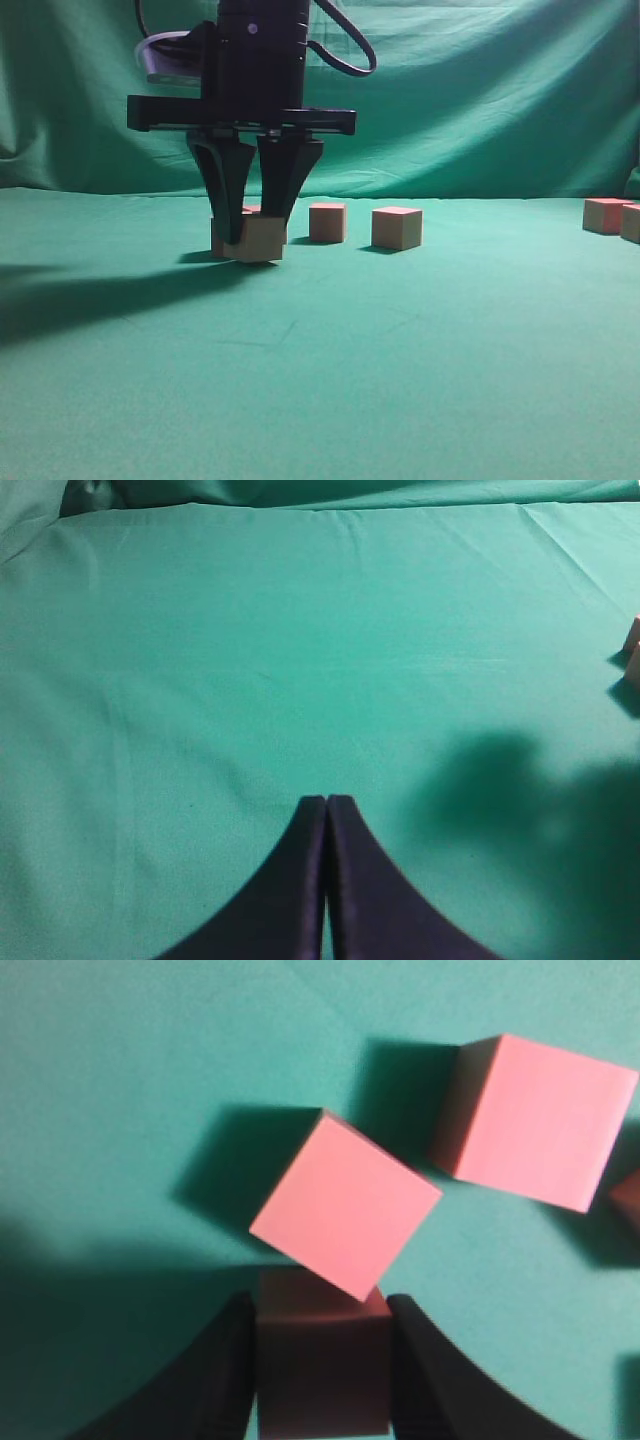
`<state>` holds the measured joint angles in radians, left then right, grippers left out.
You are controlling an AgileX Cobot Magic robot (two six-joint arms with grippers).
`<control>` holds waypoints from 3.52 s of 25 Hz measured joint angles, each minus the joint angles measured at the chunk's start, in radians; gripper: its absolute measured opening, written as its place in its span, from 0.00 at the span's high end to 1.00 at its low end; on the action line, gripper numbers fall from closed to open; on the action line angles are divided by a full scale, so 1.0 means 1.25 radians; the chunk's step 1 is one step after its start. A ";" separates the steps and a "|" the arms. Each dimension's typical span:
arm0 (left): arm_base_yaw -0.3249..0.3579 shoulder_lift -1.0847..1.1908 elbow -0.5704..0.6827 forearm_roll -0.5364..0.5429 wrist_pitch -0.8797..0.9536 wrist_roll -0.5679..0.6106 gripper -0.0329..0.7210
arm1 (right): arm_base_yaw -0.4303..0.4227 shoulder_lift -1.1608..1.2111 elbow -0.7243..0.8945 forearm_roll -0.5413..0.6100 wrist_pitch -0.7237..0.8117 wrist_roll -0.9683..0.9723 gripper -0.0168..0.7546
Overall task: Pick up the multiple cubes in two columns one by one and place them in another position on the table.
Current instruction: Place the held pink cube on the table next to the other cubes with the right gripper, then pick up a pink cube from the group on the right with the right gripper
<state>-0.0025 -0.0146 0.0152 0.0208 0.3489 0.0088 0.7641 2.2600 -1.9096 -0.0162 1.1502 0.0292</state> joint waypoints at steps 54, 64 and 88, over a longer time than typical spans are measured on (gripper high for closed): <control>0.000 0.000 0.000 0.000 0.000 0.000 0.96 | 0.000 0.008 0.000 0.012 0.010 0.009 0.28; 0.000 0.000 0.000 0.000 0.000 0.000 0.96 | 0.000 -0.017 -0.069 0.012 0.057 0.009 0.28; 0.000 0.000 0.000 0.000 0.000 0.000 0.96 | -0.004 -0.696 0.159 -0.323 0.091 0.201 0.28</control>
<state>-0.0025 -0.0146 0.0152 0.0208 0.3489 0.0088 0.7590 1.3903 -1.7111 -0.4203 1.2639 0.2809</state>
